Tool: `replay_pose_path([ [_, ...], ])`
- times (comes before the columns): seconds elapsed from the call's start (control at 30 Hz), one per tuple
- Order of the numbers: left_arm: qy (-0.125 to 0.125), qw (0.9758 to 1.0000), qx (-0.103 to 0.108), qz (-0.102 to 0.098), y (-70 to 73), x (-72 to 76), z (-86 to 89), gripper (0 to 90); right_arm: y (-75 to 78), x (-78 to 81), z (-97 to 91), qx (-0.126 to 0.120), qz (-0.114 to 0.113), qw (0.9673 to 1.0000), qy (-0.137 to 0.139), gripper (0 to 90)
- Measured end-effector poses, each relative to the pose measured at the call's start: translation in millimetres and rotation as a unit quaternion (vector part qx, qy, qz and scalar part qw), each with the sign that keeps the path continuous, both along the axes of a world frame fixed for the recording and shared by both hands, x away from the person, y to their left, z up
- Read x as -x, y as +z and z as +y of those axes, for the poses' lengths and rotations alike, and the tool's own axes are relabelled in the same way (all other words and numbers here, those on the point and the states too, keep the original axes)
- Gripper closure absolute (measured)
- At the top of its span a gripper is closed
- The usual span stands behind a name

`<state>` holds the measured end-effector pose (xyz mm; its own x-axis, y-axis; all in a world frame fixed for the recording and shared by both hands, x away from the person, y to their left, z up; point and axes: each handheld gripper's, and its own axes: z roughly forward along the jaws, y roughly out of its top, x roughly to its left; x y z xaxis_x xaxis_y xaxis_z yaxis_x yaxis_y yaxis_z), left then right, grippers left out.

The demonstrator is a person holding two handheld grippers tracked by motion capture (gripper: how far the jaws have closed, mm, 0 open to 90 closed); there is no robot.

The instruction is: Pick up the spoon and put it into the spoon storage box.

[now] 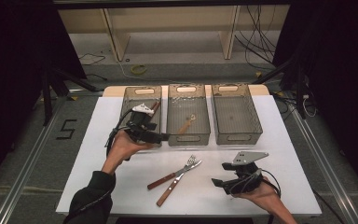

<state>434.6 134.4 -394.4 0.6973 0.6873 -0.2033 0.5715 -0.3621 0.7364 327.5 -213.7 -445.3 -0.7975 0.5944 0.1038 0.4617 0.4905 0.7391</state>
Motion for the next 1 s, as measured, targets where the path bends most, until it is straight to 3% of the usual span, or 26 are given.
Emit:
replay_pose_path([
  [0.17,-0.006,1.0,-0.007,0.002,-5.5,11.1,5.5,21.7,-0.3,-0.2,0.1,0.0,0.001,1.0,0.0,29.7],
  [0.4,-0.018,0.9992,-0.035,0.009,-8.3,23.1,5.5,21.9,-0.1,0.0,0.4,0.0,0.001,1.0,-0.001,29.7],
  [0.83,-0.041,0.9956,-0.079,0.028,-21.9,40.5,1.7,22.2,0.2,0.2,-0.4,0.0,-0.001,1.0,-0.001,29.7],
  [1.0,-0.053,0.9931,-0.097,0.037,-27.3,46.5,0.7,22.4,0.2,0.1,-0.6,-0.001,-0.001,1.0,-0.001,29.7],
])
